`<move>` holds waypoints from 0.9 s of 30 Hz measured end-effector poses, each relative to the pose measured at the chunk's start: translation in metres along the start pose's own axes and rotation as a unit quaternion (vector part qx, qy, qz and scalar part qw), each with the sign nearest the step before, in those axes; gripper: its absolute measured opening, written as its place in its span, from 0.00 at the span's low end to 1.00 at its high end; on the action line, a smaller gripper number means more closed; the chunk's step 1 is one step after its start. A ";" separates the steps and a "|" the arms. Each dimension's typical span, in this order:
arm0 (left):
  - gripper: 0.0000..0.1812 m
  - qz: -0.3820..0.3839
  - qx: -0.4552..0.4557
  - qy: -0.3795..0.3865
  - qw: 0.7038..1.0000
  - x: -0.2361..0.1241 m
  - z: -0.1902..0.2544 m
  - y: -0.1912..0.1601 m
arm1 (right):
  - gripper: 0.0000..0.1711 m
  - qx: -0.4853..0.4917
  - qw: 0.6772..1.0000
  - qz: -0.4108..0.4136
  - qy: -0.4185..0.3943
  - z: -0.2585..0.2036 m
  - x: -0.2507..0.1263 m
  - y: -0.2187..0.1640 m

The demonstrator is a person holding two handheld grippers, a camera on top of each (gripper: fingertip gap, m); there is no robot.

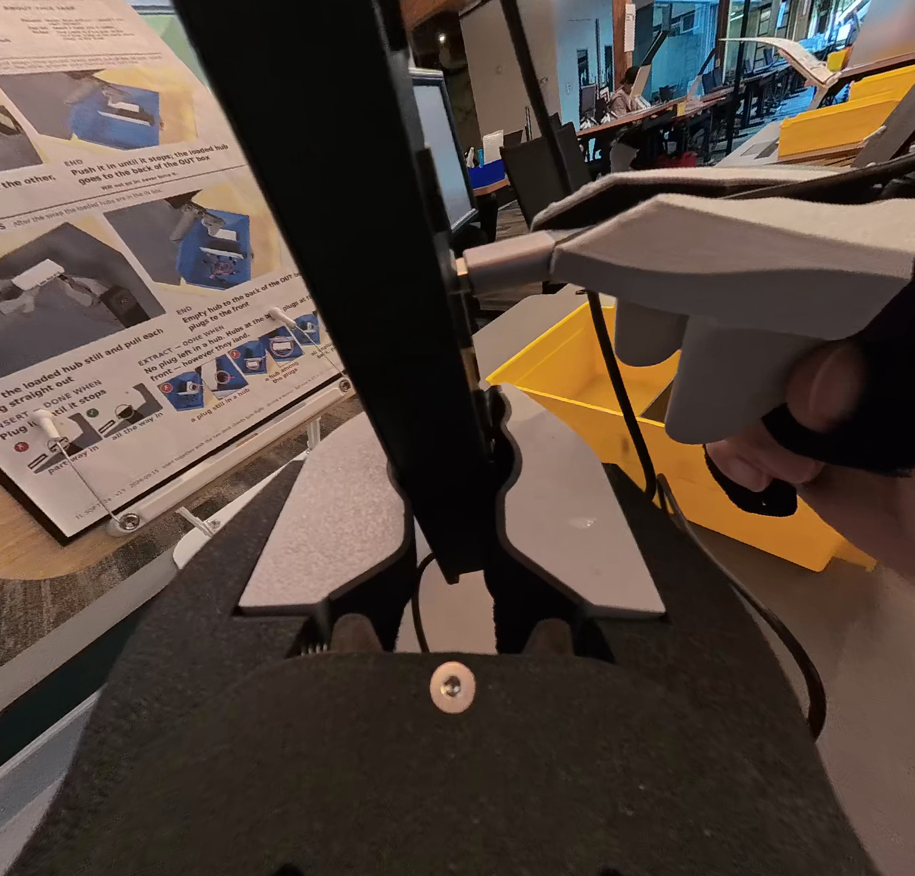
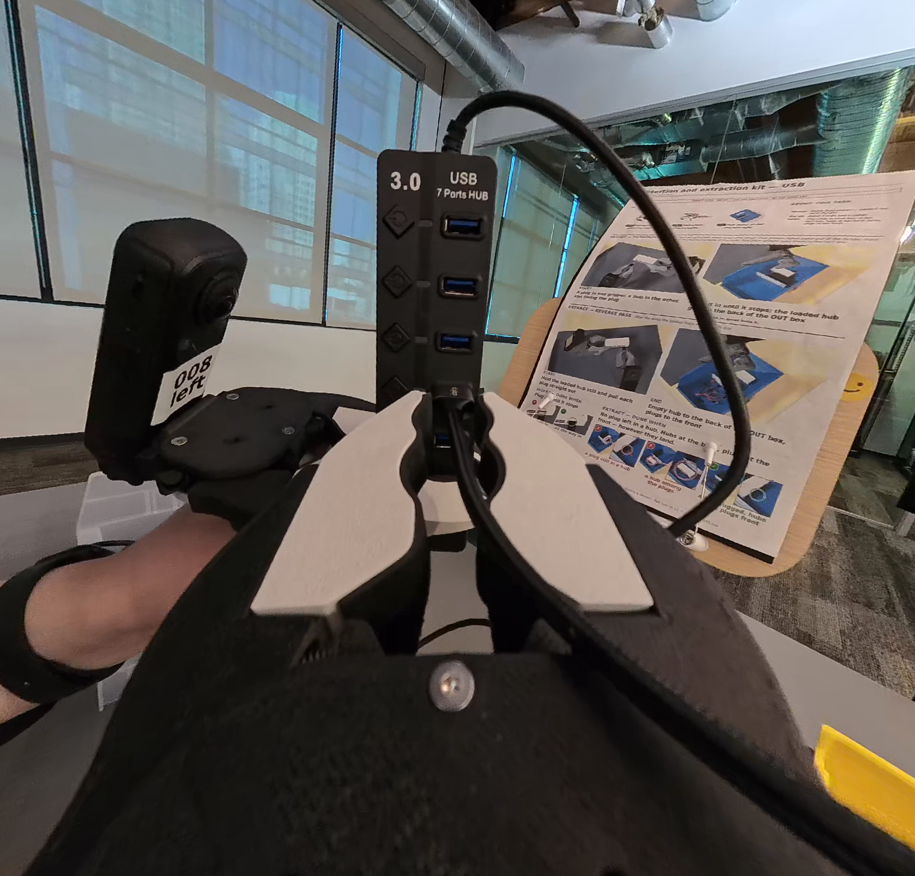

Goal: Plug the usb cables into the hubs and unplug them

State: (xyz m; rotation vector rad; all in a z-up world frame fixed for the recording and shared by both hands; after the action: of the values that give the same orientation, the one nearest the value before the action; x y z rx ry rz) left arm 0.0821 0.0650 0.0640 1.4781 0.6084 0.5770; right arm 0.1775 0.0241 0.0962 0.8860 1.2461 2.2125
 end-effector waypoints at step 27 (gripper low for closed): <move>0.14 0.006 -0.159 -0.009 0.987 -0.036 -0.081 0.021 | 0.15 -0.018 0.981 -0.058 0.186 -0.103 0.018 0.027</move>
State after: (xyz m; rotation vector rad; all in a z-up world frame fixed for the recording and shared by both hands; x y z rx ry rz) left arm 0.0006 0.0998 0.0851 1.1857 0.4701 0.6378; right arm 0.0889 -0.0373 0.0858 0.3804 1.3754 2.3655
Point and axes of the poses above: each gripper's, where its closed fingertips meet, x out along the fingers, y out of its top, z = x × y across the jaws, the point moved 7 cm from there along -x, back along the fingers, and after that the axes turned 15 degrees about -x, right-handed, at the moved point
